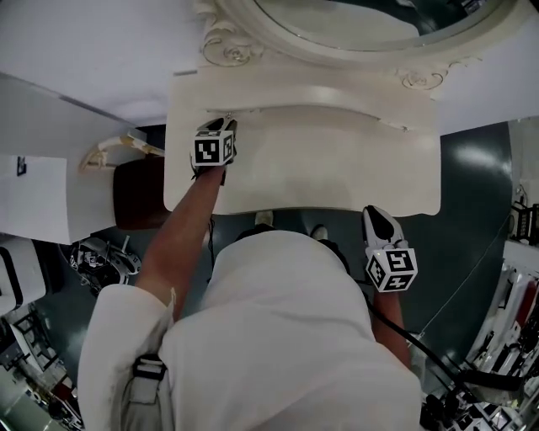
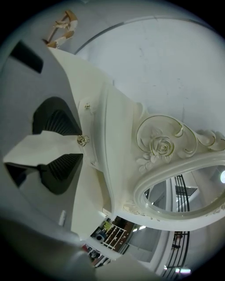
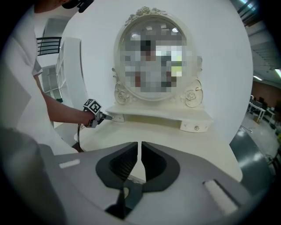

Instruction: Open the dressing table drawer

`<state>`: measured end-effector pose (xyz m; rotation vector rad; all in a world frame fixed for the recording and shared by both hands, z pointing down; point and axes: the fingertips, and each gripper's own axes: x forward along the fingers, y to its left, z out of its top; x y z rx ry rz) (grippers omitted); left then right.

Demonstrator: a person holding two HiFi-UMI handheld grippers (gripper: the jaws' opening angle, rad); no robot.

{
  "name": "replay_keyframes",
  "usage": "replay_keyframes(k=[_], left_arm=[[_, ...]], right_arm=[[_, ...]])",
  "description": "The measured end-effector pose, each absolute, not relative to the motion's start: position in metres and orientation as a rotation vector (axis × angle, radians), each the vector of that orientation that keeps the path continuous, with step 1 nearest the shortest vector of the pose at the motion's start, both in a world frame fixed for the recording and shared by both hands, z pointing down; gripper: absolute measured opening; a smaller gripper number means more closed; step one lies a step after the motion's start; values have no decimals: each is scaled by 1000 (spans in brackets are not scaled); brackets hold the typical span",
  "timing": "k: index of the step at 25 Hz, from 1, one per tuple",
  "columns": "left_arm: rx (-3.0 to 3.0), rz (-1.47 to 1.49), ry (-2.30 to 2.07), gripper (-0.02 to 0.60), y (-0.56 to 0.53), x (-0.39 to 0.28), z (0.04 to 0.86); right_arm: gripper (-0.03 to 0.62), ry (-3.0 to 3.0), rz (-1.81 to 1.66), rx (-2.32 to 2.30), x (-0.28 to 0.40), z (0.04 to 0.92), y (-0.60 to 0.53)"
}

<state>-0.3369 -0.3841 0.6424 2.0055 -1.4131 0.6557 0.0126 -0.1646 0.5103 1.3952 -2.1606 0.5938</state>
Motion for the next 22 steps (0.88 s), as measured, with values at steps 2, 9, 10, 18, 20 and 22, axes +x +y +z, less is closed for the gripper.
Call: replay_keyframes(k=[2,9,10,18,20,22], left_arm=[[1995,659,-1413,138,-391,-337,646],[1951,681,-1425,115,-402,-338,652],[1944,681,-1425,104,-402,-338,653],[1955,677,-1433,95,-403,-337,654],[1959,678,-1431,95,-402,-336,654],[1963,679,-1425,95,-399,-335,655]], right_arm=[[28,-2145,605,1414,14,512,-163],[29,-2103,629,1456,19,512,-155],[28,-2100,631,1459,20,511,-154],[28,-2097,637,1446,19,511,-154],[28,-2097,637,1440,18,511,-154],[28,-2099,639,1430,17,512,-153]])
